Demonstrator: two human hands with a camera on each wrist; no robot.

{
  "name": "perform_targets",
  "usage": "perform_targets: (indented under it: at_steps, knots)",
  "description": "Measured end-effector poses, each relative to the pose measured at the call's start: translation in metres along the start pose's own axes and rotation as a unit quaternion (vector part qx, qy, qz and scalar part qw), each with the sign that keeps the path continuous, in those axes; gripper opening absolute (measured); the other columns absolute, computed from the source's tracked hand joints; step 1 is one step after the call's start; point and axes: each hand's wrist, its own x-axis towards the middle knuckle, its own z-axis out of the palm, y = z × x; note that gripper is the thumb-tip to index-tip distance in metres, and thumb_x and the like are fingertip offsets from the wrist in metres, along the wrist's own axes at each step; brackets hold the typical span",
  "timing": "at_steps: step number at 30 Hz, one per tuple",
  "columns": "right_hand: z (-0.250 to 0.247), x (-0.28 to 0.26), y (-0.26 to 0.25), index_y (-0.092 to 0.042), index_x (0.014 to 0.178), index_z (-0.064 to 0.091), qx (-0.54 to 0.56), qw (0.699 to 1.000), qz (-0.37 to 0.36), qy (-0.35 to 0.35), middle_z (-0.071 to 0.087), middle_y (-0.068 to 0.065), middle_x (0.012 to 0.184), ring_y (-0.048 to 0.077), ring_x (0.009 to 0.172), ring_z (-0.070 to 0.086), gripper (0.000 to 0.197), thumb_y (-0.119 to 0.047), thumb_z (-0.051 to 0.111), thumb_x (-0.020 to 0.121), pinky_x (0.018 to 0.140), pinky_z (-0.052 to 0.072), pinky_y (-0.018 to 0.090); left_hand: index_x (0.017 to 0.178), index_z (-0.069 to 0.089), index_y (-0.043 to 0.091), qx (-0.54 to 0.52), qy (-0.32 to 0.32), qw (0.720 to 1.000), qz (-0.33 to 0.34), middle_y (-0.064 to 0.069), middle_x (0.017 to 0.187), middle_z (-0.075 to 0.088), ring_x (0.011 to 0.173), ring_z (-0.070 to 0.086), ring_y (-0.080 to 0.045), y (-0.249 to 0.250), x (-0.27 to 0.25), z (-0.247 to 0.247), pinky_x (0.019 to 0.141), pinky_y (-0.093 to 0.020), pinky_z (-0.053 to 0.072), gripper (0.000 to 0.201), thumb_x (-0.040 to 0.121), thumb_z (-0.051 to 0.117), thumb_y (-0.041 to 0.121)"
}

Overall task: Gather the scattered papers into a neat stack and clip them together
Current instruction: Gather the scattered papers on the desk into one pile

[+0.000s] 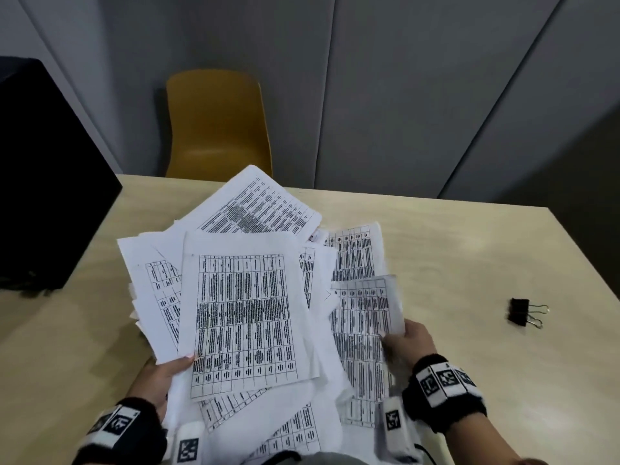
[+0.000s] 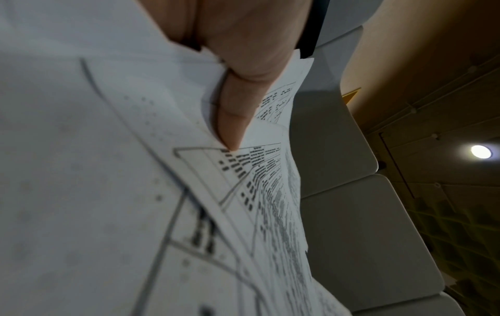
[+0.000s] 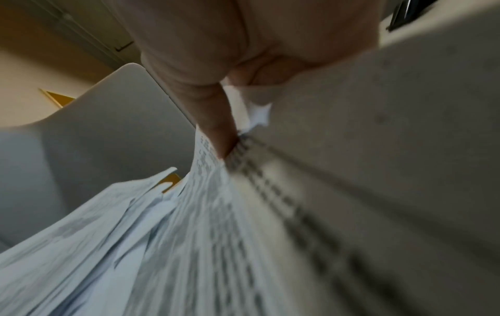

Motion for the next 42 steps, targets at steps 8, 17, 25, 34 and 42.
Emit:
perform_targets:
  at_steps: [8, 17, 25, 34, 42]
  knots:
    - [-0.044, -0.002, 0.006, -0.009, 0.107, 0.066, -0.007, 0.965, -0.076, 0.251, 0.066, 0.018, 0.084, 0.03, 0.078, 0.058, 0.025, -0.006, 0.054, 0.086, 0.075, 0.046, 0.032, 0.116, 0.053, -0.013, 0.056, -0.002, 0.998, 0.013, -0.019, 0.095, 0.064, 0.097, 0.054, -0.032, 0.003, -0.002, 0.007, 0.098, -0.043, 0.038, 0.034, 0.083, 0.055, -0.011]
    - [-0.066, -0.018, -0.022, -0.003, 0.1, 0.063, 0.039, 0.902, -0.181, 0.391, 0.058, 0.022, 0.077, 0.037, 0.075, 0.055, 0.04, -0.021, 0.037, 0.075, 0.067, 0.036, 0.032, 0.116, 0.054, -0.012, 0.049, 0.001, 0.999, 0.013, -0.015, 0.096, 0.062, 0.097, 0.054, -0.032, 0.004, -0.009, 0.009, 0.094, -0.04, 0.039, 0.033, 0.083, 0.055, -0.01]
    - [-0.048, -0.022, -0.075, -0.021, 0.074, 0.052, 0.185, 0.85, -0.348, 0.349, 0.052, -0.017, 0.06, -0.011, 0.054, 0.048, 0.021, -0.003, 0.053, 0.085, 0.054, 0.034, 0.003, 0.114, 0.055, -0.012, 0.066, 0.001, 0.998, 0.015, -0.018, 0.099, 0.061, 0.095, 0.055, -0.032, 0.006, -0.012, 0.01, 0.09, -0.037, 0.039, 0.032, 0.082, 0.056, -0.01]
    - [0.036, -0.024, -0.056, -0.015, 0.104, 0.061, 0.049, 0.98, -0.166, 0.095, 0.062, -0.002, 0.079, 0.015, 0.068, 0.06, 0.017, -0.01, 0.056, 0.088, 0.061, 0.055, 0.027, 0.115, 0.055, -0.015, 0.073, -0.007, 0.997, 0.029, -0.014, 0.083, 0.067, 0.079, 0.056, -0.028, 0.012, -0.022, 0.014, 0.084, -0.033, 0.039, 0.033, 0.083, 0.055, -0.01]
    - [0.083, -0.029, -0.041, -0.009, 0.105, 0.058, -0.155, 0.973, -0.169, -0.023, 0.06, 0.005, 0.082, 0.026, 0.078, 0.054, 0.022, -0.025, 0.053, 0.09, 0.065, 0.036, 0.025, 0.108, 0.057, -0.001, 0.041, -0.002, 0.998, 0.052, -0.007, 0.074, 0.071, 0.073, 0.057, -0.022, 0.015, -0.027, 0.018, 0.083, -0.028, 0.034, 0.022, 0.086, 0.056, -0.002]
